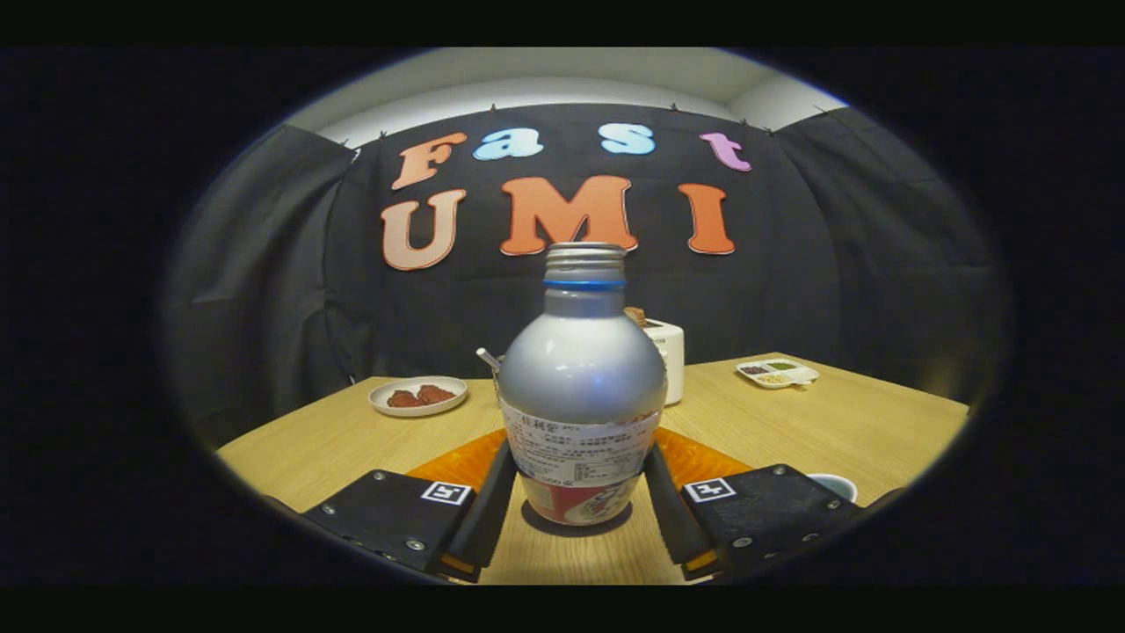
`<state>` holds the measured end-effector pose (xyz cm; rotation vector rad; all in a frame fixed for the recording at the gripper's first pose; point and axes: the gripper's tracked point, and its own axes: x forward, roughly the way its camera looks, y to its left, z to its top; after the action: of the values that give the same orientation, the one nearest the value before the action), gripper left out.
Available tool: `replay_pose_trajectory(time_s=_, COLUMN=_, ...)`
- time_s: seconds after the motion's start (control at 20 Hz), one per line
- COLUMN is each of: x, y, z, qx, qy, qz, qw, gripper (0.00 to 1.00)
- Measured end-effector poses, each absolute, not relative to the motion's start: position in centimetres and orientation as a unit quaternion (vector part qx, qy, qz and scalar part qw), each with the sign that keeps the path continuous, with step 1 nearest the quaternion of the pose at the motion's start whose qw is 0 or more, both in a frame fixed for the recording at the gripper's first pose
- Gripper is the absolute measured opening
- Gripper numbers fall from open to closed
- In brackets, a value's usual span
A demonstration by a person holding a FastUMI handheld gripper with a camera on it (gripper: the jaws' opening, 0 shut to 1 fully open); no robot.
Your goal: Take the bottle from table, then pour the juice into the cup, finally place the bottle on the coaster
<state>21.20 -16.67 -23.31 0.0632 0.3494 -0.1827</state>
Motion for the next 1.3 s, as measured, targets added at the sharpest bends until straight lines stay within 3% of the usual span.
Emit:
replay_pose_trajectory(time_s=0.75, x=22.5, y=-16.2, z=-29.2, qx=-0.005, qy=0.239, qz=-0.080, qw=0.968, gripper=0.76)
replay_pose_trajectory(time_s=0.95, x=22.4, y=-16.1, z=-29.1, qx=0.009, qy=0.235, qz=-0.088, qw=0.968, gripper=0.81)
replay_pose_trajectory(time_s=1.1, x=21.8, y=-15.6, z=-27.8, qx=0.004, qy=0.223, qz=-0.085, qw=0.971, gripper=0.96)
replay_pose_trajectory(time_s=1.3, x=19.7, y=-15.7, z=-24.8, qx=-0.015, qy=0.191, qz=-0.090, qw=0.977, gripper=0.97)
